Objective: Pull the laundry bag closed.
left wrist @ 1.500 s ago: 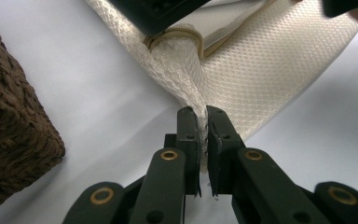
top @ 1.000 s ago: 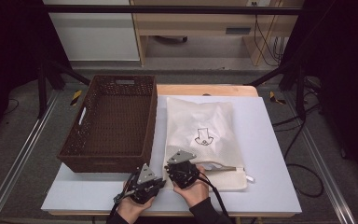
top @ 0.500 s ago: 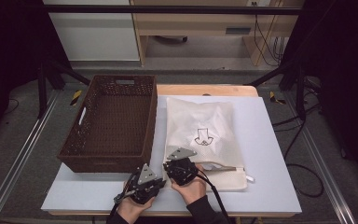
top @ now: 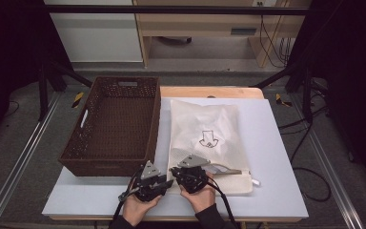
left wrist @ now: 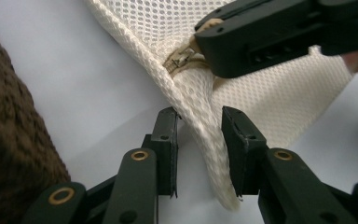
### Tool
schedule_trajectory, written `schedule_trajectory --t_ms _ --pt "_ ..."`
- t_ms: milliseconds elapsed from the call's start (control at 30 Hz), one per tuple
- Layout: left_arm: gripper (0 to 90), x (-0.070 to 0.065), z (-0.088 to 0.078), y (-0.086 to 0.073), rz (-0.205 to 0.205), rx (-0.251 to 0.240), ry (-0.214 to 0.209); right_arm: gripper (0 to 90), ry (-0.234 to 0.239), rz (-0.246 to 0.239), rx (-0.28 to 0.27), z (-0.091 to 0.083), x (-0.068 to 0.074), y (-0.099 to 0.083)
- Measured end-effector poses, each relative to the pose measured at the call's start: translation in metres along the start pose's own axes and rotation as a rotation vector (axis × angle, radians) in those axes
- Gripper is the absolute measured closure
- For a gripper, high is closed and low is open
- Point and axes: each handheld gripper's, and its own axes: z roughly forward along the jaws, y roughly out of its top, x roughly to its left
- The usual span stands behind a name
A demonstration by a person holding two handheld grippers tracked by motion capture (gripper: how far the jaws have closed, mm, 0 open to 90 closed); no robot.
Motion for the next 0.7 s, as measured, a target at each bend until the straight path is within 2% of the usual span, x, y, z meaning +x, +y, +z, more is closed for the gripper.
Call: schedule_trajectory --t_ms 100,133,200,367,567,667,700 --pt "72.4 0.001 0.001 0.002 -0.005 -0.015 0.006 87.2 -0.003 -0.009 -0.012 -0.002 0.000 0.000" --pt "78.6 -0.001 0.001 0.002 0.009 -0.014 0.018 87.2 -0.004 -0.004 -0.012 -0.003 0.000 -0.001" --pt "83.3 -0.003 0.001 0.001 0.041 -0.011 0.042 87.2 0.004 0.007 -0.014 -0.003 -0.002 -0.002" --pt "84.6 -0.013 0.000 0.002 0.113 0.001 0.108 82.3 0.010 0.027 -0.007 -0.001 -0.005 -0.002" --pt "84.7 -0.013 0.000 0.001 0.119 0.004 0.108 77.5 0.011 0.045 -0.016 0.002 -0.005 0.006" --pt "84.6 -0.013 0.000 0.001 0.122 0.006 0.108 79.2 0.009 0.052 -0.016 0.003 -0.005 0.009" --pt "84.6 -0.013 0.000 0.001 0.119 0.005 0.106 82.2 0.008 0.056 -0.009 0.003 -0.005 0.010"
